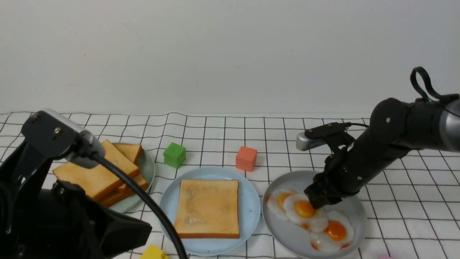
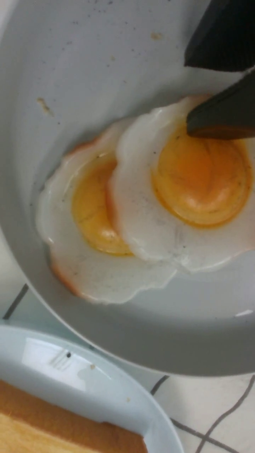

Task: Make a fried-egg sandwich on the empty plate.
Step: Use the right arm to grab a fried egg, then use the right arm to place the fried egg on the slice of bread in the middle

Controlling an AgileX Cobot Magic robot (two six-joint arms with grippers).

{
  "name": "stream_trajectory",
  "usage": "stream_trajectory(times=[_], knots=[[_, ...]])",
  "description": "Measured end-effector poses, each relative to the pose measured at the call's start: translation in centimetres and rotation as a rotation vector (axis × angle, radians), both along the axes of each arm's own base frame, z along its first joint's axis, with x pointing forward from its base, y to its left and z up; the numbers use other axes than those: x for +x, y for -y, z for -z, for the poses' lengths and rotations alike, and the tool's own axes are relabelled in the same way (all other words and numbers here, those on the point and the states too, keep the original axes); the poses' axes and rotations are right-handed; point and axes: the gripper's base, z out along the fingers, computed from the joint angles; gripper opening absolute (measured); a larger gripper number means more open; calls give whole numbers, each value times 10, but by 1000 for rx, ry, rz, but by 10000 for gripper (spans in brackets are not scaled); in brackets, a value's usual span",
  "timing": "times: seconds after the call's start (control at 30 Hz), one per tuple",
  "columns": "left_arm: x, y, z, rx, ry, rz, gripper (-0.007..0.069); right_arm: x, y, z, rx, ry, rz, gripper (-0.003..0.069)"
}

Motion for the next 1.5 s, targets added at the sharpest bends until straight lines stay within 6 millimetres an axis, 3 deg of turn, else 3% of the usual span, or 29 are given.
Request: stream_trajectory(times=[0.6,0.7,0.87,1.1,1.3,1.5], knots=[[0,0,0,-1,-1,0,4,1,-7,7,73,-26,-63,232],[0,0,0,-1,-1,0,4,0,-8,8,77,-34,-64,185],[0,0,0,-1,-1,0,12,0,-8,9,78,-41,-67,28],[0,0,0,-1,-1,0,18,0,-8,6,77,-34,-73,19],[0,0,0,-3,-2,0,21,-7,-7,-15,89,-14,-95,18],[-3,0,1,5,-22,12,22,-8,-10,-55,126,45,-122,17]])
